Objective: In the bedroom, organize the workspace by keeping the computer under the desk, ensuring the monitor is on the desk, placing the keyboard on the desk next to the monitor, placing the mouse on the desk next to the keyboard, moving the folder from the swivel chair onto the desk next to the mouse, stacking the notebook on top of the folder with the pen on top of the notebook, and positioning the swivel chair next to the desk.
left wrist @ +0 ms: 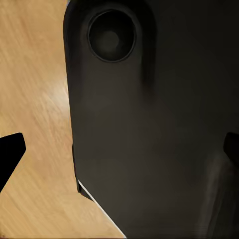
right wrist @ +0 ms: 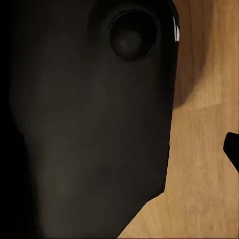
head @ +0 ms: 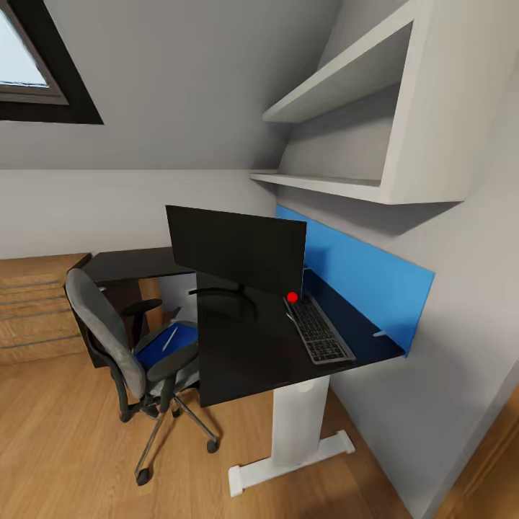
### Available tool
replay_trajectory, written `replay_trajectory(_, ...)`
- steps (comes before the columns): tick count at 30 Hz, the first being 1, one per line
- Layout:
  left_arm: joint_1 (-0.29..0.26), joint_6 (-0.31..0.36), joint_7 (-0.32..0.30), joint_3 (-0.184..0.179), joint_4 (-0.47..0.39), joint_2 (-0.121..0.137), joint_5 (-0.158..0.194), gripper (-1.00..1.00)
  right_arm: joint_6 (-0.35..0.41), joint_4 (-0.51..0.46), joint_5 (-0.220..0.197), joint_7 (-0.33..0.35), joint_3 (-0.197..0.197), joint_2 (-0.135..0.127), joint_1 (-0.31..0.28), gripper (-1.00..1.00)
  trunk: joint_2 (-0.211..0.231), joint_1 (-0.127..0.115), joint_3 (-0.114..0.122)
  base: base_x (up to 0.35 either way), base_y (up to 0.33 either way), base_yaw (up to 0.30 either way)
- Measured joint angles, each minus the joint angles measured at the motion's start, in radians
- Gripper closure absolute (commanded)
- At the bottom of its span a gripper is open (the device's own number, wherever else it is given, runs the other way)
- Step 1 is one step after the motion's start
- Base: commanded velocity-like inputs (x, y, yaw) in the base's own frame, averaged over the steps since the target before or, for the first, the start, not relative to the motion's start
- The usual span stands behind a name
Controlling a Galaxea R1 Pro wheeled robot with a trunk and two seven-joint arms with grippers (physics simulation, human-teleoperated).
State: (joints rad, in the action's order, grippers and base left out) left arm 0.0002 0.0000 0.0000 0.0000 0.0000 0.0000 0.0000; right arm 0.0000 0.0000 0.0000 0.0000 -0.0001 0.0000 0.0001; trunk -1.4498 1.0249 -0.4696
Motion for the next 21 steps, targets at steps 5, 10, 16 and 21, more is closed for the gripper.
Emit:
replay_trajectory(5,-0.002,0.010,0.002,0.001,-0.017,-0.028,-0.008,-1.00,0.020,0.014,-0.010,-0.003,-0.008,0.028,-0.018,-1.00,0.035,-0.019,0.016,0.000,0.000,0.000)
replay_trajectory(10,-0.002,0.008,0.002,0.001,-0.021,-0.046,-0.006,-1.00,0.020,0.014,-0.010,-0.004,-0.009,0.042,-0.021,-1.00,0.070,-0.038,0.032,0.000,0.000,0.000)
replay_trajectory(16,-0.002,0.008,0.002,0.001,-0.022,-0.047,-0.006,-1.00,0.017,0.014,-0.009,-0.003,-0.008,0.045,-0.022,-1.00,0.112,-0.061,0.051,0.000,0.000,0.000)
replay_trajectory(21,-0.002,0.008,0.002,0.000,-0.022,-0.047,-0.006,-1.00,0.016,0.014,-0.008,-0.003,-0.006,0.046,-0.022,-1.00,0.147,-0.080,0.066,0.000,0.000,0.000)
